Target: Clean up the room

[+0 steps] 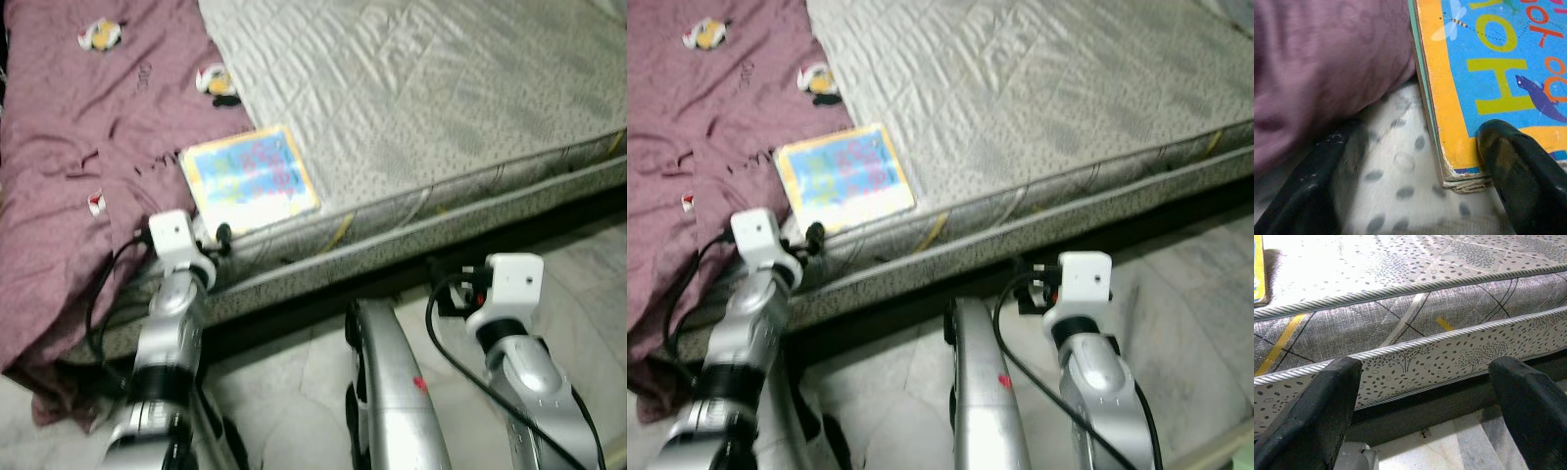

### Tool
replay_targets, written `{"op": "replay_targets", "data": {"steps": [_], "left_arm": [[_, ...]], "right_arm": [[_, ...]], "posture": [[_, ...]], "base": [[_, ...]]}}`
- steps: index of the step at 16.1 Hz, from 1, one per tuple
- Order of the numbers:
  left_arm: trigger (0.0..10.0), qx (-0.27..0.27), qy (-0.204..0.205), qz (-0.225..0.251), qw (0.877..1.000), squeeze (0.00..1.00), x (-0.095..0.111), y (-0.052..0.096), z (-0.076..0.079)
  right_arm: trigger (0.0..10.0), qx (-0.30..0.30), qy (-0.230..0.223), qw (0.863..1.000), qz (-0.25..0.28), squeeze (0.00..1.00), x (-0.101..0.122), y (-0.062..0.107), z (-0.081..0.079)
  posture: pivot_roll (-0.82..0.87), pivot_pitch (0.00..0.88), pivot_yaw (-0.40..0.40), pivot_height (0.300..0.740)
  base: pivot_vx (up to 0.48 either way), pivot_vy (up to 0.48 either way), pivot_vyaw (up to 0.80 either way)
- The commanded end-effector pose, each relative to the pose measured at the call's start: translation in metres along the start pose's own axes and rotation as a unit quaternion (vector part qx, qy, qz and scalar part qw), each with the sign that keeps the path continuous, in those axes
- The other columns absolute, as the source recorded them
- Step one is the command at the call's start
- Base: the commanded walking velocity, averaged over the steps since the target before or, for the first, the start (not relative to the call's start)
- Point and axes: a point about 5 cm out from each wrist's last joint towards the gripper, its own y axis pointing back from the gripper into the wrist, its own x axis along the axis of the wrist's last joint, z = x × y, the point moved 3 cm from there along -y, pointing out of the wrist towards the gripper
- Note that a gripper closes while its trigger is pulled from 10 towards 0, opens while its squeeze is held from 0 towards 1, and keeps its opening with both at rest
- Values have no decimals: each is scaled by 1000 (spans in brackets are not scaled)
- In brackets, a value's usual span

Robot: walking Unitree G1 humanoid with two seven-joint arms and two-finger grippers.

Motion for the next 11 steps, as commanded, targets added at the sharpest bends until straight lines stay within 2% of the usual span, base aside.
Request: {"op": "replay_targets", "data": {"steps": [1, 3, 5, 7, 8, 11], "left_arm": [[10000, -3, 8, -7, 1000, 0, -4, -3, 2], [10000, -22, -6, -1, 1000, 0, -3, -6, 12], [10000, -46, -17, 15, 999, 0, -4, 0, 20], [10000, -51, -12, -1, 999, 0, -15, 4, 18], [10000, -45, -6, -13, 999, 0, -21, 2, 14], [10000, -64, 25, -41, 997, 0, -28, -5, 16]], "right_arm": [[10000, -2, 5, 1000, 3, 0, 1, 1, 2], [10000, -3, 6, 1000, 3, 0, 1, 1, 2], [10000, -5, 8, 1000, 4, 0, 1, 1, 2], [10000, -6, 7, 1000, 4, 0, 1, 1, 2], [10000, -6, 7, 1000, 5, 0, 2, 0, 2], [10000, -7, 6, 1000, 5, 0, 2, -1, 1]], "posture": [[-263, 139, 15, 468], [-266, 138, 15, 468], [-265, 138, 18, 468], [-258, 140, 19, 468], [-259, 142, 19, 468], [-263, 140, 18, 468]], "base": [[0, 0, 0], [0, 0, 0], [0, 0, 0], [0, 0, 0], [0, 0, 0], [0, 0, 0]]}}
